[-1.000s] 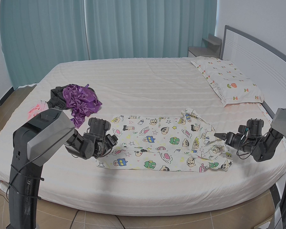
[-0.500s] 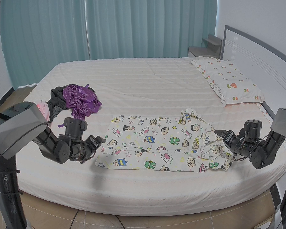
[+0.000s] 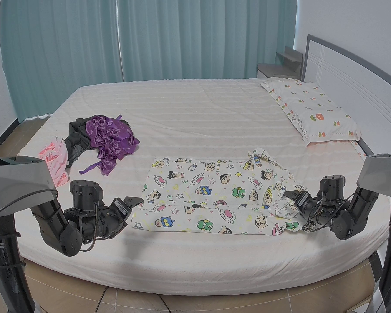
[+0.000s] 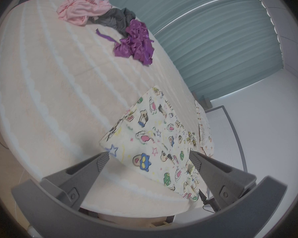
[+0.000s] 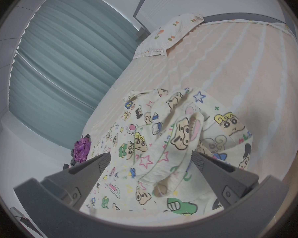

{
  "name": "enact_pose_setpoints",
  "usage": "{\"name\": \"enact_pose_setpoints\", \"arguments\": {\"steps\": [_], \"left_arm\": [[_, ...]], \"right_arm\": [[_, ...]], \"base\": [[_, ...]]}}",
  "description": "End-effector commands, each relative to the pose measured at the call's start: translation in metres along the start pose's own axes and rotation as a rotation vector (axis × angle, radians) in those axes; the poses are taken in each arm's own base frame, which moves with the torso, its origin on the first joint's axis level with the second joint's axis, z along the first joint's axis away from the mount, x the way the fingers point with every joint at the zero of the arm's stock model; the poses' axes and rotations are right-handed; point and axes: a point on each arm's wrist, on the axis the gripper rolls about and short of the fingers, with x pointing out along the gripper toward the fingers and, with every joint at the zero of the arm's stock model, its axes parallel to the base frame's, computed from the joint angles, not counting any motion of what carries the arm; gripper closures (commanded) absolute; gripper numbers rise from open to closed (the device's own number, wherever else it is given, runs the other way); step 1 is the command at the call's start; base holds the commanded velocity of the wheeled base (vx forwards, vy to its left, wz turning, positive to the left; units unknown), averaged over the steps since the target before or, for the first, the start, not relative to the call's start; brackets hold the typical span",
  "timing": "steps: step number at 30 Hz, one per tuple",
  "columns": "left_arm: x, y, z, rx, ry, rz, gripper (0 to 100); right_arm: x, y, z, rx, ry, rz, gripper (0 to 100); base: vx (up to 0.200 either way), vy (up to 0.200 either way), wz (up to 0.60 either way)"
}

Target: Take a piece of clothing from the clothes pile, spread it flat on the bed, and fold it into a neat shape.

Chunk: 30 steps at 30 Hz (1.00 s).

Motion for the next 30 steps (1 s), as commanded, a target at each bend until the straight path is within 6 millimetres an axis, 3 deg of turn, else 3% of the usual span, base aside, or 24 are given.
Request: {"name": "enact_pose_setpoints", "arguments": {"steps": [1, 28, 29, 30], "left_arm": [[0.001, 0.007, -0.005, -0.003, 0.017, 0.024, 0], [0.003, 0.007, -0.006, -0.001, 0.019, 0.025, 0], [0.003, 0.006, -0.005, -0.001, 0.018, 0.024, 0], [0.003, 0.006, -0.005, -0.001, 0.018, 0.024, 0]], "right_arm": [[0.01, -0.011, -0.009, 0.001, 0.023, -0.03, 0], [0.029, -0.009, -0.008, -0.058, 0.043, -0.098, 0], [0.03, -0.008, -0.007, -0.058, 0.04, -0.095, 100], [0.03, -0.008, -0.007, -0.058, 0.039, -0.094, 100]], "base": [[0.0, 0.0, 0.0], [0.0, 0.0, 0.0], [0.0, 0.0, 0.0], [0.0, 0.0, 0.0]]}}
